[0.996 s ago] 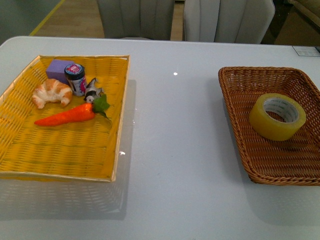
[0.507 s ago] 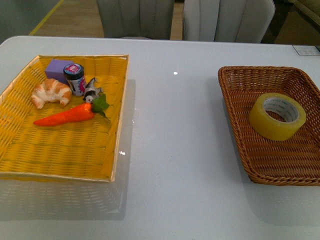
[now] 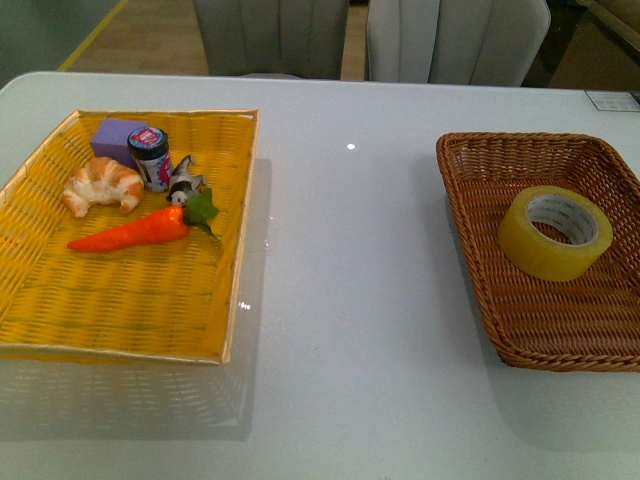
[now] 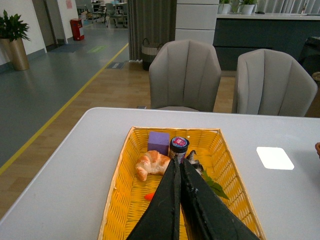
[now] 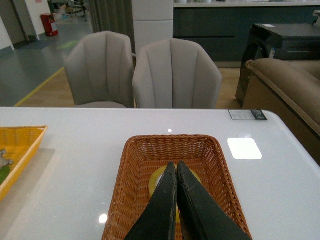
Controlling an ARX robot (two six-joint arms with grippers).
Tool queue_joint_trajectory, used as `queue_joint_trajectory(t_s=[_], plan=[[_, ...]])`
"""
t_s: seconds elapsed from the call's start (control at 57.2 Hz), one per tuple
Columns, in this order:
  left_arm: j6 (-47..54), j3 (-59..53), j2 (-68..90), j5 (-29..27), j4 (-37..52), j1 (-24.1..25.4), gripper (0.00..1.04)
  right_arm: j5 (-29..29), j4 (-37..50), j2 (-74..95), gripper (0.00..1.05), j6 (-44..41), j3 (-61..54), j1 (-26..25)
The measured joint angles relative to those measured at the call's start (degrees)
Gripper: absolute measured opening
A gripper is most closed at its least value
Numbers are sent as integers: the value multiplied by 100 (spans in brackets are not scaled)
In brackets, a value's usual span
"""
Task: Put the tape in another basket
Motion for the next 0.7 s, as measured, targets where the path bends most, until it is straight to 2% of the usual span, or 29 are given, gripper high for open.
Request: queue_joint_trajectory(t_s=[0.192, 0.699], plan=[[2, 0, 0, 0, 0, 0, 2, 0, -634, -660, 2, 0, -2, 2], [0, 0, 0, 0, 0, 0, 2, 2, -1567, -1598, 2, 0, -2, 4]])
